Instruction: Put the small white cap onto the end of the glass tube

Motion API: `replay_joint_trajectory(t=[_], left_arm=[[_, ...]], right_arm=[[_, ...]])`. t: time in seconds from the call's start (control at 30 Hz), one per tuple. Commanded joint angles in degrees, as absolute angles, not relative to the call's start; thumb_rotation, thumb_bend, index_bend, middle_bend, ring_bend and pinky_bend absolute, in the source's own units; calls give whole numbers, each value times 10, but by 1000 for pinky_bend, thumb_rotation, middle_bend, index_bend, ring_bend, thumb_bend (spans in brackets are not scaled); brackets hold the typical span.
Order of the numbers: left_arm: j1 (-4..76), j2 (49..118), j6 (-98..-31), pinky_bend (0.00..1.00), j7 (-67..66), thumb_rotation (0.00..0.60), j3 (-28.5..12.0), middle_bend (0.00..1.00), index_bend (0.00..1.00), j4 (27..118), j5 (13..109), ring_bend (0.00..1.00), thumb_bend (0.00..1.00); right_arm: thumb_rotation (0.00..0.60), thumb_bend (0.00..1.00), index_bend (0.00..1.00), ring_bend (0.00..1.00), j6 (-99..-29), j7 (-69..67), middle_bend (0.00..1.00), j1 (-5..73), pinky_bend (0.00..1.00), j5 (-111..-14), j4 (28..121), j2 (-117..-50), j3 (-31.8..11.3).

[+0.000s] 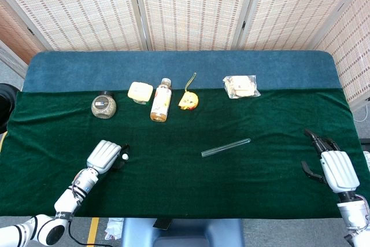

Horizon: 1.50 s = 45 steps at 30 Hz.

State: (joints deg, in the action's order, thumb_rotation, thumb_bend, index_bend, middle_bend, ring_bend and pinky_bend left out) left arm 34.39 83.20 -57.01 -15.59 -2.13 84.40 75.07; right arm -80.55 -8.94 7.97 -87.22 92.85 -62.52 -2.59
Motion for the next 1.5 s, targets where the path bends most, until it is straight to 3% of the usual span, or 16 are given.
replay_joint_trajectory(t=[0.03, 1.17, 1.5], left_arm=[[344, 837, -569, 832, -159, 600, -23, 982, 423, 838, 747, 910, 380], [343, 859, -565, 834, -135, 600, -29, 997, 526, 805, 750, 921, 408], [339, 837, -569, 838, -87, 600, -40, 1000, 546, 829, 754, 925, 409]], right_arm=[[600, 454, 41, 307, -805, -89, 203, 79, 173, -872, 930, -624, -26], [600, 454, 40, 310, -792, -82, 211, 83, 173, -863, 943, -618, -27], [600, 454, 39, 349, -765, -37, 274, 107, 187, -874, 953, -618, -30]])
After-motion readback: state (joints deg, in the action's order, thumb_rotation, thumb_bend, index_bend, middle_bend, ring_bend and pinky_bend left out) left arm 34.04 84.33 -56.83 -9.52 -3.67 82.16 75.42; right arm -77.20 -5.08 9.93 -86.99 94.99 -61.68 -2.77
